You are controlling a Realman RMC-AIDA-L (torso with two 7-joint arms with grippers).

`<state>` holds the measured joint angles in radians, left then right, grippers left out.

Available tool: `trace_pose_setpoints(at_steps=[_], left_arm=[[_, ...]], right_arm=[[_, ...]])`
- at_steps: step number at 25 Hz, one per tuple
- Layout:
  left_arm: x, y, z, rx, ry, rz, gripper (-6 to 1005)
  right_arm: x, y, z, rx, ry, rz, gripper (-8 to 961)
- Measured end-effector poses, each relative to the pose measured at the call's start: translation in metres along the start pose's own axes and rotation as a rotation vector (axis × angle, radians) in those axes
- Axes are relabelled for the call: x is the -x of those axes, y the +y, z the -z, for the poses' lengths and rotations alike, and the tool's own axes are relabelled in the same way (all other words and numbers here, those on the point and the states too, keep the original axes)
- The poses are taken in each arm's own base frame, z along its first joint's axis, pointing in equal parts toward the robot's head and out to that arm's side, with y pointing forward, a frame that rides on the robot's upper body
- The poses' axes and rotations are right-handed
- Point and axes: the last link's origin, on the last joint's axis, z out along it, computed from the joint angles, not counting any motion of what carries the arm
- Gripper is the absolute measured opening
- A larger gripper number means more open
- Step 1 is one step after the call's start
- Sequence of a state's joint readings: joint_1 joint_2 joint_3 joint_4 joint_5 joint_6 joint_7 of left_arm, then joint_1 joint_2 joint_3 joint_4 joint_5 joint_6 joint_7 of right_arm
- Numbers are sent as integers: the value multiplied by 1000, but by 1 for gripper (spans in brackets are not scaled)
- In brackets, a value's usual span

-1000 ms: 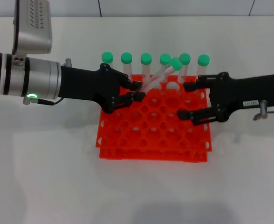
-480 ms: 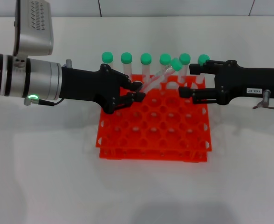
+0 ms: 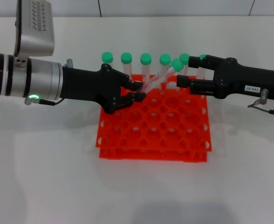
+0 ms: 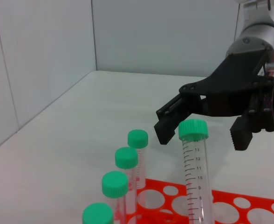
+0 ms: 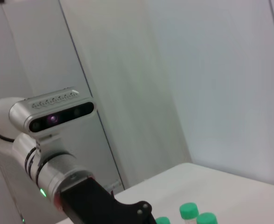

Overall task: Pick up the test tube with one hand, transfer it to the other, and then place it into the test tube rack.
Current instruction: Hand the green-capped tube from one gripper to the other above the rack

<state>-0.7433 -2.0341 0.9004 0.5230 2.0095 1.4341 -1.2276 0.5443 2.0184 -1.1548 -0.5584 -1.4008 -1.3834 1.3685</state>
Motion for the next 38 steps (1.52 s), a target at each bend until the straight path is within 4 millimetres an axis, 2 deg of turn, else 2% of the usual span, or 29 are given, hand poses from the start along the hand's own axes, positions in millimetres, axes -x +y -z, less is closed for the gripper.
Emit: trace_pose_setpoints(at_steps=[7, 16, 28, 38], left_arm=[[-1, 0, -1, 1, 2, -6, 197], [-3, 0, -2, 3, 4, -12, 199], [-3, -1, -2, 0, 7, -20, 198], [-3, -1, -2, 1, 6, -23, 197]], right_arm=[[-10, 4, 1, -20, -117, -91, 784], [-22, 5, -2, -53, -175, -110, 783], [-28, 19, -11, -33, -230, -87, 781], [-28, 20, -14, -29, -236, -75, 779]])
